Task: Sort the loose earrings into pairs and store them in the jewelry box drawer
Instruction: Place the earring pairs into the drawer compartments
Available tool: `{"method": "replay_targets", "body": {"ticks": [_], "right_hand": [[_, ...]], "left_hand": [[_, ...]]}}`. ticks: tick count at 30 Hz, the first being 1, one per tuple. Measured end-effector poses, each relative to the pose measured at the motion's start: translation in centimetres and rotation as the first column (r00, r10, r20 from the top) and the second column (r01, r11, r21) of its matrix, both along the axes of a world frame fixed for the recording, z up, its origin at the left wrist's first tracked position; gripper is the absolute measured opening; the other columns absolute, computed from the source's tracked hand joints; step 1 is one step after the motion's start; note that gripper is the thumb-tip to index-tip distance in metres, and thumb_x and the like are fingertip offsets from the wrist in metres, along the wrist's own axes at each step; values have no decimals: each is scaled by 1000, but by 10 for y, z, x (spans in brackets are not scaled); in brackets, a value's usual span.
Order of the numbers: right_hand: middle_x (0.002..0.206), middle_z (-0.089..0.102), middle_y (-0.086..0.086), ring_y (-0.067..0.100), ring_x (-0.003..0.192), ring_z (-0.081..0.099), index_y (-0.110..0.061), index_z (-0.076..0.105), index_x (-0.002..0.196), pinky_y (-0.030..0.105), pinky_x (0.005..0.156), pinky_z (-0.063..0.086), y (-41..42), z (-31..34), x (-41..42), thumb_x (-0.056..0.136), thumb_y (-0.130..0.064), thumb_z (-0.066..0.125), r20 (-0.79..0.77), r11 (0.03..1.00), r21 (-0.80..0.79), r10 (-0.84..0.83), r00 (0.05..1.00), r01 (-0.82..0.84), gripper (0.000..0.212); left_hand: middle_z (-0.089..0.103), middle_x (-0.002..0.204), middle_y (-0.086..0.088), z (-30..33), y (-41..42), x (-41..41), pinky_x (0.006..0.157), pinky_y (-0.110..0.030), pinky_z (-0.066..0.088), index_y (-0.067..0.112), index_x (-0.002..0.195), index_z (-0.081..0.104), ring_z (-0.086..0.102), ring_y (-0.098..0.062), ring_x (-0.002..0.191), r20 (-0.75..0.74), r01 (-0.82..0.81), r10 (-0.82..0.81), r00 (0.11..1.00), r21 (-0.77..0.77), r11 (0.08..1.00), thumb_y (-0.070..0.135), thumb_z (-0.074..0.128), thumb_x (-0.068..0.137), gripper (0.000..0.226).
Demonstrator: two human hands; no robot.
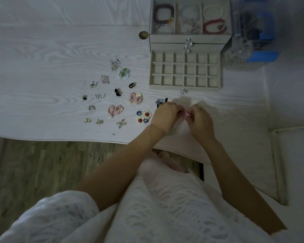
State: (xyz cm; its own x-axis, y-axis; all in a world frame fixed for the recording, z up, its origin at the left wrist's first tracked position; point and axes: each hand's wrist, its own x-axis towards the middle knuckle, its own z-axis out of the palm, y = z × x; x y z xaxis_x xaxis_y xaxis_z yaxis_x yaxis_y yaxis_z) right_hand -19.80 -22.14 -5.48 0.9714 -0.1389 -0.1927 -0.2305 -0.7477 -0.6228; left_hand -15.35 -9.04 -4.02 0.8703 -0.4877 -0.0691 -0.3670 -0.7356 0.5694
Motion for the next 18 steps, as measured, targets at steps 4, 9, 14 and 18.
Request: {"method": "replay_targets", "body": {"ticks": [4,9,14,18], "right_hand": [[84,66,3,12,73,60,-7,56,94,17,63,44,4,24,10,89,-18,61,48,957,277,-106,993,89,13],[81,66,-6,-2,74,62,-14,61,87,13,66,51,29,44,57,82,-15,70,108,894,435,-173,979,110,10],[76,65,-7,-5,68,59,-8,63,85,9,66,46,65,38,105,82,-14,70,78,920,389,-89,993,52,10],[81,65,-2,8,74,60,-7,63,86,18,70,47,72,28,120,83,-10,68,55,951,299,-102,993,81,7]], "left_hand": [[70,80,-7,13,12,7,63,-31,49,16,91,73,62,-21,69,9,-107,111,994,-188,976,21,66,84,12],[71,83,-2,30,45,39,59,-26,49,16,91,71,62,-13,65,62,-229,252,966,-255,939,32,60,88,20],[66,83,-4,24,72,72,59,-25,34,17,93,70,57,-17,69,60,-338,342,938,-78,938,33,54,92,22],[63,87,-7,17,73,86,61,-28,36,17,94,71,57,-25,83,39,-337,337,941,15,941,34,53,92,25]]}}
